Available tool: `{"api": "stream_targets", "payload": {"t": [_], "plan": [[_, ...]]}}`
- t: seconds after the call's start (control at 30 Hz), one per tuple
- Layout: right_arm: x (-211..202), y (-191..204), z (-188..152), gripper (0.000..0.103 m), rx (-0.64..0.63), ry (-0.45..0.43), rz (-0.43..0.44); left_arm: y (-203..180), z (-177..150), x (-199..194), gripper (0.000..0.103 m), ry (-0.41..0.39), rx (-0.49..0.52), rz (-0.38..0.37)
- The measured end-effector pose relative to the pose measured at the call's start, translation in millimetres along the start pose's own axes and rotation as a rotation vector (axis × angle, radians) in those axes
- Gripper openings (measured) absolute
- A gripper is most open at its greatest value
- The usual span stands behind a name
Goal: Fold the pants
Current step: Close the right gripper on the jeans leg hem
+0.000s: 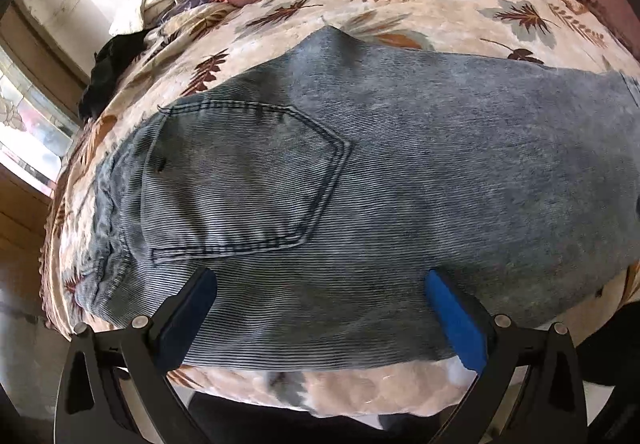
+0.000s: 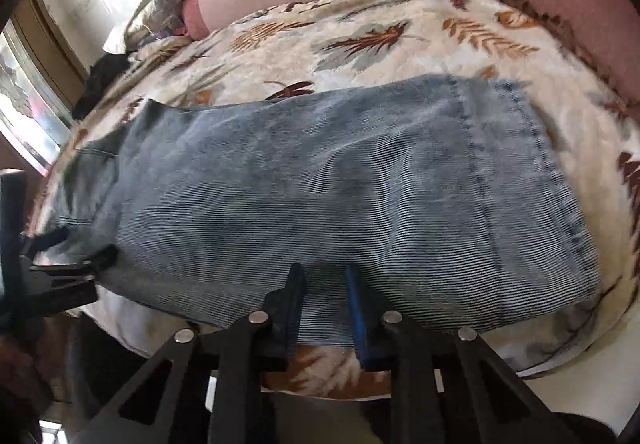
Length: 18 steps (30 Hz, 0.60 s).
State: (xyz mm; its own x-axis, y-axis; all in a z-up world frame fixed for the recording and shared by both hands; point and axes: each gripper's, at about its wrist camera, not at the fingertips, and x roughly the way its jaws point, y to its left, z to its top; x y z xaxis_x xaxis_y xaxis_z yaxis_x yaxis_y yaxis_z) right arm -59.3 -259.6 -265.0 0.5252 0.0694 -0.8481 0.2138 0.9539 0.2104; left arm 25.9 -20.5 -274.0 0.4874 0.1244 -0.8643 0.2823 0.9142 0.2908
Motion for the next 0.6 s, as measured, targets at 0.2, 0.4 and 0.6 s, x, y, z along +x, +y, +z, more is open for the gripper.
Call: {"api": "stream_targets", "payload": {"t": [0.2, 0.4, 0.6], "plan": [[-16, -23, 6, 0.008, 0.078, -0.026, -0.03, 29, -1, -2, 0.103, 0.038, -0.091, 0.015], [-29, 0, 7, 0.008, 0.025, -0.038, 0.075, 9, 4, -19, 0.103, -0.015, -0.058, -0.021], [-4, 18, -4, 0.008, -0.02, 0.043, 0.088, -11, 0, 1, 0.103, -0.001, 0.017, 0.016]]}}
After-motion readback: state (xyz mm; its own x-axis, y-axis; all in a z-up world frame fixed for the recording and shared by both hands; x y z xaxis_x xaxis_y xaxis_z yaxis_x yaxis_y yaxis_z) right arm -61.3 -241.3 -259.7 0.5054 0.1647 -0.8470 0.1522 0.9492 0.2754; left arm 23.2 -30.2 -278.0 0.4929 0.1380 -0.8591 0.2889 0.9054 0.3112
